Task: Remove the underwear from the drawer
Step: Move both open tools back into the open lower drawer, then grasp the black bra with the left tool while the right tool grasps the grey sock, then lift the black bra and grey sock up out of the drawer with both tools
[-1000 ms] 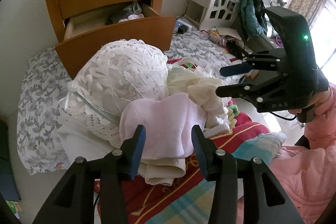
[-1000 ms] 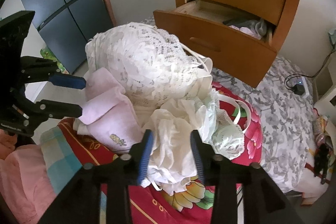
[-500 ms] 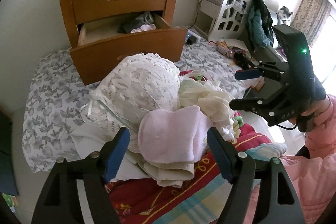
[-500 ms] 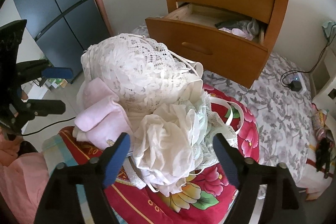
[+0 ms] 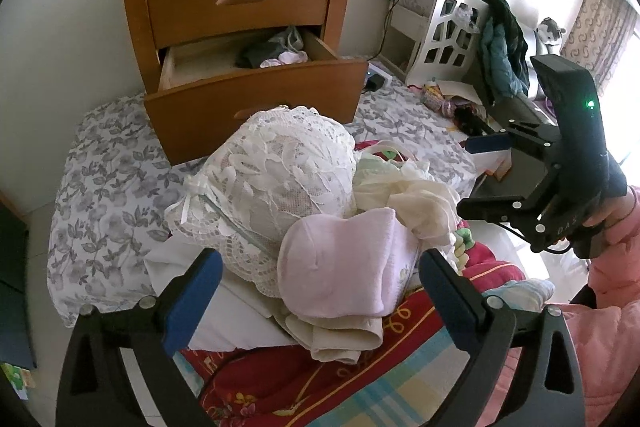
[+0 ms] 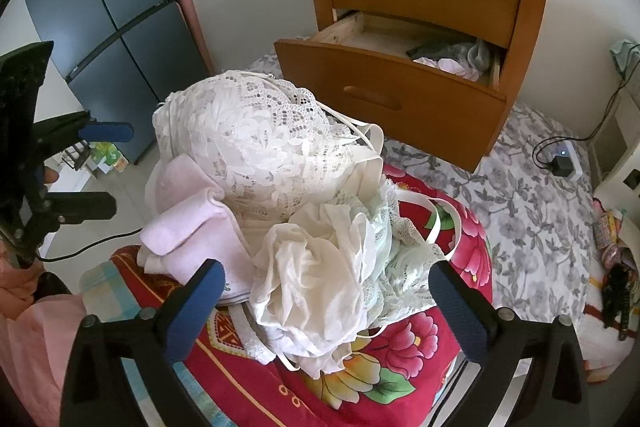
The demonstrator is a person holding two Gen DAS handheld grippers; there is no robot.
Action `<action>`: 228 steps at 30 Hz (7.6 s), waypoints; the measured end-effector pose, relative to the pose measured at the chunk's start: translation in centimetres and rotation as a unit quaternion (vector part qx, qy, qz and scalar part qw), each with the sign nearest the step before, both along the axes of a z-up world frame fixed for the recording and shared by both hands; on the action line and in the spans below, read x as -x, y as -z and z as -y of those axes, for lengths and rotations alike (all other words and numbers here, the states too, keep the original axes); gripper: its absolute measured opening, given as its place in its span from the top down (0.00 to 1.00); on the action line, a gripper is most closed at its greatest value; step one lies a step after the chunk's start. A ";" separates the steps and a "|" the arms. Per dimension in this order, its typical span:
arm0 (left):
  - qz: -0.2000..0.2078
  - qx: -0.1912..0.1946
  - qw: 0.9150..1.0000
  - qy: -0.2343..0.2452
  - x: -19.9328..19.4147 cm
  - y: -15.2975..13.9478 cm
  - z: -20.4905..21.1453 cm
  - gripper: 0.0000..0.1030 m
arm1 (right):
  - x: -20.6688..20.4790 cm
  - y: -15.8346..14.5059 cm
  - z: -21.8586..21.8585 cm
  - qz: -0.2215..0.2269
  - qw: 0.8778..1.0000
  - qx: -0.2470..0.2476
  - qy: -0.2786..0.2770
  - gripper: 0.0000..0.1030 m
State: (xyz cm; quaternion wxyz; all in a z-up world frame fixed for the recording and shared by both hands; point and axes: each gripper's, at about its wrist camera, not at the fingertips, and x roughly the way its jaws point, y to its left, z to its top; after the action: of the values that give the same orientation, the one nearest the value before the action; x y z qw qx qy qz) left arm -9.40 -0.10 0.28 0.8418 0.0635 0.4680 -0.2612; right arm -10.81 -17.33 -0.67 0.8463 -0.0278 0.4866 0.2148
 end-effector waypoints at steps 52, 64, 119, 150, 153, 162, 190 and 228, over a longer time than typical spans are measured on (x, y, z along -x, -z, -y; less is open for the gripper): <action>-0.040 0.020 0.987 -0.154 -20.3 -2.4 -3.9 0.04 | -14.9 -4.5 4.0 0.030 0.995 -0.020 0.095 0.00; -0.080 0.055 0.979 -0.180 -28.3 1.1 -4.6 0.04 | -21.9 -0.6 4.3 -0.003 0.994 -0.033 0.107 0.00; -0.184 0.009 0.967 -0.176 -45.2 13.9 1.2 0.05 | -43.9 8.6 4.8 -0.059 0.979 -0.049 0.188 0.55; -0.201 -0.097 0.965 -0.138 -46.6 16.6 5.8 0.72 | -43.7 9.4 5.4 -0.076 0.974 -0.053 0.207 0.91; -0.196 -0.092 0.968 -0.131 -46.3 16.5 6.0 0.87 | -43.7 9.2 5.4 -0.075 0.974 -0.053 0.207 0.91; -0.144 -0.062 0.980 -0.121 -45.3 15.1 6.0 0.93 | -43.0 8.7 5.9 -0.054 0.973 -0.083 0.207 0.93; -0.044 0.033 0.989 -0.136 -40.6 5.7 1.4 0.93 | -36.2 -3.2 9.2 0.027 0.957 -0.219 0.189 0.94; 0.138 0.096 0.977 -0.134 -26.0 -16.4 0.0 0.93 | -20.5 -25.4 7.7 0.222 0.937 -0.232 0.142 0.95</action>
State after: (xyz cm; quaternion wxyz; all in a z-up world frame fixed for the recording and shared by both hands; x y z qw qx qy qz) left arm 16.62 -0.11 16.71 0.9279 -0.0454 0.3245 -0.1781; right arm 9.68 -25.05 24.73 0.9374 0.1916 0.2224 0.1874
